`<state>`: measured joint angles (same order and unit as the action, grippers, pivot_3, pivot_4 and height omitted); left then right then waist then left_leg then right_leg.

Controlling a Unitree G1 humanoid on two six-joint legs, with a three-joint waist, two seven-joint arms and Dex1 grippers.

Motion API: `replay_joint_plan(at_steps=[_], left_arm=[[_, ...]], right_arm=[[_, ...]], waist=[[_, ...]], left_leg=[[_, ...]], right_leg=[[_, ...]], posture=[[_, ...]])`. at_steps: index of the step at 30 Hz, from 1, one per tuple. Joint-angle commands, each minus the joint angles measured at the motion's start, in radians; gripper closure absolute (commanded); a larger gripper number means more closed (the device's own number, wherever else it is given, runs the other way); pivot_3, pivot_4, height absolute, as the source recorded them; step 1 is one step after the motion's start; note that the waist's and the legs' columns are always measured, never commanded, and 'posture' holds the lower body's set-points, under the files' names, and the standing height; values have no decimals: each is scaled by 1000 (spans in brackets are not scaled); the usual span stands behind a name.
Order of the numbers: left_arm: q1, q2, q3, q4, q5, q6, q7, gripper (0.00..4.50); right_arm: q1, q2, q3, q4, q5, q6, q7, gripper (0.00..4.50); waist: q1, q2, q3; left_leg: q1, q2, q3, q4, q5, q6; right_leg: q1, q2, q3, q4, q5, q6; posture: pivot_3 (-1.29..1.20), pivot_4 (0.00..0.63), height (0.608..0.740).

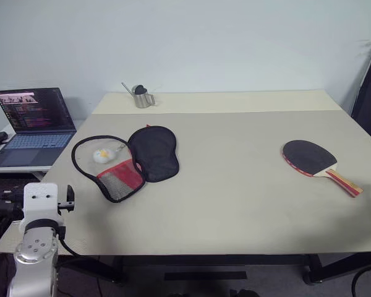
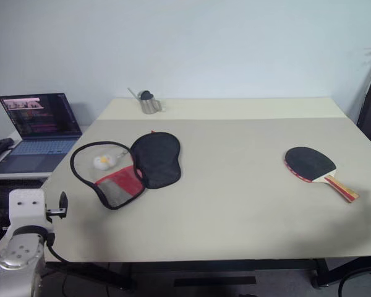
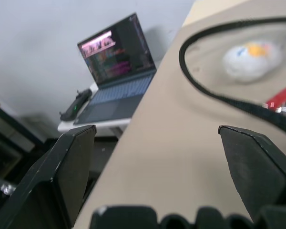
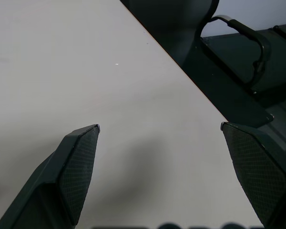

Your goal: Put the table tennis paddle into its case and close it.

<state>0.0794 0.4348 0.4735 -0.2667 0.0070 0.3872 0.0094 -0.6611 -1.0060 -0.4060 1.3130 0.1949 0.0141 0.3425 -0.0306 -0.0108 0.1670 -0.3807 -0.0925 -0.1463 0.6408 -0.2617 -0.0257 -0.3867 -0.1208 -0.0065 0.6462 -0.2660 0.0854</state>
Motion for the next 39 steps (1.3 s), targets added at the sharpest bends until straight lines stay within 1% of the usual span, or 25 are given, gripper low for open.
replay_joint_plan(at_steps=[1,5,12,17,21,24,28,36,39], left_arm=[[-5,-1,-1,-32,23,-14,13,0],[-38,-6,-8,3,23,-28,15,0],[-40,0,-15,31,30,-60,5,0],[-29,21,33,49,8,-78,-7,0],[-29,46,78,97,-37,-133,-49,0],[-52,73,78,137,-72,-177,-101,0],[-130,128,73,194,-129,-234,-184,0],[-252,211,28,237,-262,-286,-416,0],[-313,257,0,283,-307,-270,-524,0]], right_arm=[[-32,-21,1,-20,-11,0,5,43],[-62,-18,-1,-30,-13,-2,41,43],[-69,2,6,-47,-11,-7,124,43],[-49,41,10,-70,-7,-9,181,43],[-15,94,10,-153,24,9,288,43],[18,126,8,-260,57,44,373,43],[102,177,10,-493,132,157,480,43],[243,242,61,-950,242,385,558,43],[279,264,132,-1188,306,490,592,43]], waist=[[0,0,0],[0,0,0],[0,0,0],[-1,0,0],[-1,0,0],[1,0,0],[5,0,0],[4,1,0],[0,1,0]], left_leg=[[0,0,0,0,0,0],[0,0,0,1,0,0],[0,0,0,2,0,0],[0,0,1,2,0,0],[0,0,0,2,0,0],[0,0,0,3,0,0],[-1,0,-3,3,0,0],[-1,-1,-9,3,1,-2],[-1,0,-10,3,1,-2]], right_leg=[[0,0,0,0,0,0],[0,0,0,0,0,0],[1,0,0,0,0,1],[1,0,0,0,0,1],[0,0,0,0,0,1],[0,0,0,0,1,1],[1,0,-1,1,1,1],[0,-1,-1,1,1,1],[-1,0,-2,2,1,1]], posture=[[0,150,740],[0,150,740],[0,150,740],[0,150,740],[0,150,740],[0,150,740],[0,150,740],[0,150,740],[0,150,740]])
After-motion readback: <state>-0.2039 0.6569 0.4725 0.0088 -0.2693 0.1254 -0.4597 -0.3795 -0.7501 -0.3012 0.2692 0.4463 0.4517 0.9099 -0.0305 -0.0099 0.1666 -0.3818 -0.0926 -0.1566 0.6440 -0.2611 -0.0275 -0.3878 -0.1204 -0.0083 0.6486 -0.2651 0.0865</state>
